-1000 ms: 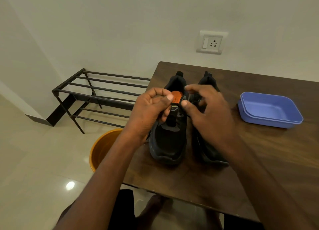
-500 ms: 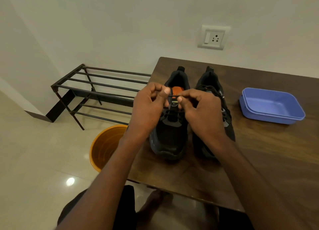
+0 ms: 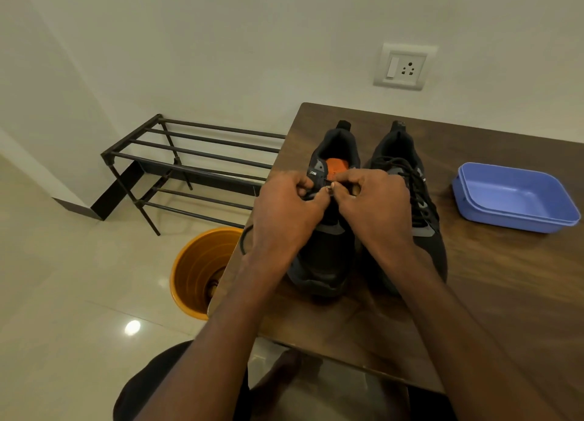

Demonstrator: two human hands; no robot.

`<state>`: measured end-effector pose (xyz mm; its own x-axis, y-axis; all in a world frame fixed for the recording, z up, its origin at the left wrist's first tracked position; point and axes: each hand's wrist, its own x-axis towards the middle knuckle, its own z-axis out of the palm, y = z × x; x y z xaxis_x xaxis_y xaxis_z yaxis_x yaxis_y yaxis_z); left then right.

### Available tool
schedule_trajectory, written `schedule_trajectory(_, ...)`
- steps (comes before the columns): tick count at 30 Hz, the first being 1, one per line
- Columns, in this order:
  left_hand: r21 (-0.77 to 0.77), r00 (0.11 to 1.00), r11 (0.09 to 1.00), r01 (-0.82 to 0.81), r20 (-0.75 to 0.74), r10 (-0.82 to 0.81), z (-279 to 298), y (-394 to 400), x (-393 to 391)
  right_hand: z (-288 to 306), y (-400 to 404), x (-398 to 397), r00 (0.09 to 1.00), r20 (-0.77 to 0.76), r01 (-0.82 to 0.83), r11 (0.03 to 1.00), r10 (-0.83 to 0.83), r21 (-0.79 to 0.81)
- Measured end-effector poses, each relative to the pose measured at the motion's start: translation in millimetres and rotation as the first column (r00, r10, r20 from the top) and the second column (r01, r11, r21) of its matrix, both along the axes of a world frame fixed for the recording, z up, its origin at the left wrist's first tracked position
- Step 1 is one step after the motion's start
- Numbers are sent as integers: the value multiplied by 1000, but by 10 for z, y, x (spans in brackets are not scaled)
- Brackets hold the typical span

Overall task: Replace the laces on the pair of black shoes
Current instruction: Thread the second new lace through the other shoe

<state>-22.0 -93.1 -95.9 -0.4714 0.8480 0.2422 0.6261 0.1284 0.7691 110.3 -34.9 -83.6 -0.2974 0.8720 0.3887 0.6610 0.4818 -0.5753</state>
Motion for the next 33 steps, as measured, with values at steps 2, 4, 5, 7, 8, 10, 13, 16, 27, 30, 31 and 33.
schedule_trajectory(2, 5, 1000, 1000, -10, 15, 10, 5, -4, 4, 11, 4, 15, 999, 35, 5, 1000, -5, -3)
schedule_trajectory(4, -2, 1000, 1000, -17, 8, 17, 8, -4, 1, 15, 1, 20, 998, 68, 6, 1000, -5, -3)
schedule_trajectory(5, -5, 1000, 1000, -19, 6, 20, 11, -6, 0, 18, -9, 23, 997, 77, 7, 1000, -6, -3)
schedule_trajectory(7, -7, 1000, 1000, -16, 5, 17, 21, -3, -7, 15, -27, 18, 996, 92, 9, 1000, -8, -5)
schedule_trajectory(8, -5, 1000, 1000, -10, -3, 10, 24, -3, -11, 9, -33, 9, 995, 101, 8, 1000, -7, -7)
schedule_trajectory(10, 1, 1000, 1000, 7, -22, -7, 21, -2, -14, -21, -31, -9, 995, 103, 8, 1000, -6, -17)
schedule_trajectory(13, 13, 999, 1000, 17, -36, -17, 13, -2, -39, -54, 5, -27, 996, 88, -16, 999, 19, -39)
schedule_trajectory(16, 27, 999, 999, 21, -33, -20, 8, 1, -49, -69, 66, 3, 997, 50, -54, 996, 58, -74)
schedule_trajectory(27, 35, 998, 998, 57, -32, -56, -12, 8, -134, -114, 12, -109, 996, 88, -29, 1000, 29, -1)
schedule_trajectory(30, 63, 998, 996, 63, -11, -62, -19, 35, -123, -93, -52, -91, 979, 204, -16, 995, -5, 98)
schedule_trajectory(31, 98, 997, 993, 64, 37, -68, 7, 32, -117, -87, -73, -85, 975, 222, -33, 992, 6, 120)
schedule_trajectory(33, 232, 964, 971, 62, 239, -119, 120, 25, -93, -90, -78, -52, 969, 233, -107, 990, 83, 90)
